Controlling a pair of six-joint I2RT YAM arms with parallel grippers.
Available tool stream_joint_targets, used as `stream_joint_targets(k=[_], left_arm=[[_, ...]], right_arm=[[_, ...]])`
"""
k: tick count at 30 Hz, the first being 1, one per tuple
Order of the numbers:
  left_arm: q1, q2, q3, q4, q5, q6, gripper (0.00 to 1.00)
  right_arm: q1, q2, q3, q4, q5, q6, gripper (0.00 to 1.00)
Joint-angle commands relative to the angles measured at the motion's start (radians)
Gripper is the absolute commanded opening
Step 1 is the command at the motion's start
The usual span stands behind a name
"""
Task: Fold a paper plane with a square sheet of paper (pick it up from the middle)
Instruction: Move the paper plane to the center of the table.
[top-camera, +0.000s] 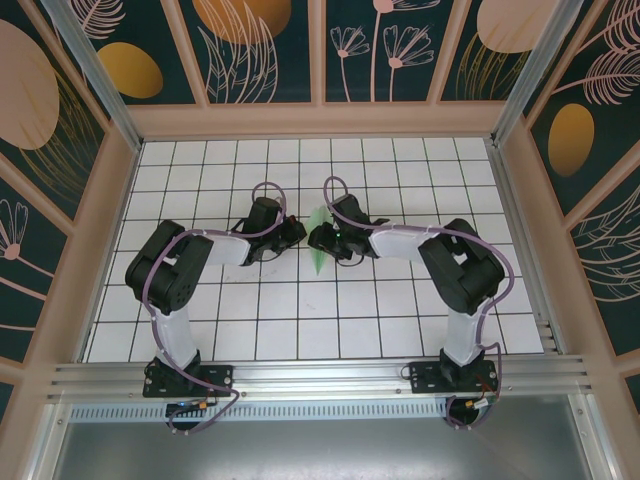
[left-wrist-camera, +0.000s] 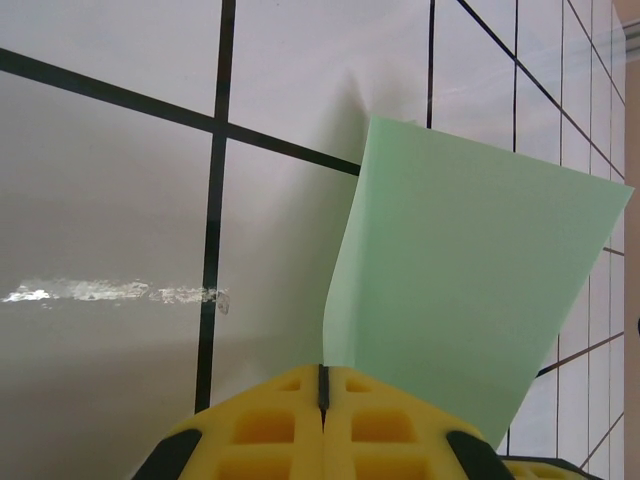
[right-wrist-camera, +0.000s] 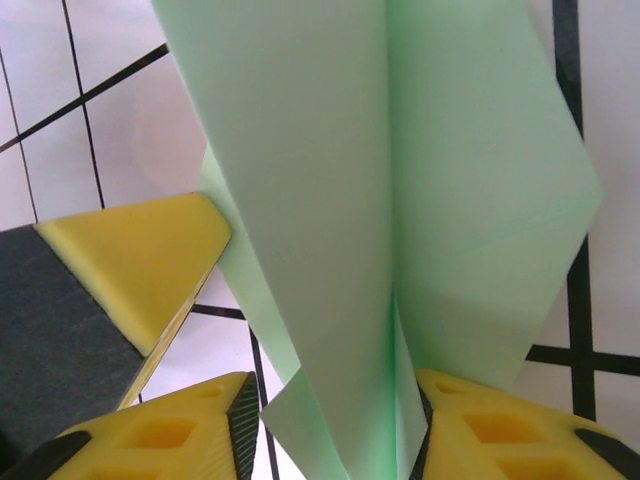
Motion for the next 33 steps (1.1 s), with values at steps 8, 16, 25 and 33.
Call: stream_joint_targets(k=[8, 16, 25, 33], left_arm=[[0.009, 0.019, 0.001, -0.015, 0.009, -0.003, 0.00], [0.011, 0.018, -0.004, -0.031, -0.009, 0.004, 0.00], [0.021, 0.016, -0.001, -0.050, -0.022, 0.016, 0.00], [0.059, -0.063, 0.004, -0.102, -0.024, 0.035, 0.33]], right_arm=[[0.014, 0.064, 0.080, -0.126, 0.071, -0.027, 0.42], [0.029, 0.103, 0.135, -0.216, 0.145, -0.039, 0.38], [0.039, 0.124, 0.167, -0.268, 0.194, -0.044, 0.23], [0.040, 0.123, 0.224, -0.308, 0.236, -0.083, 0.03]])
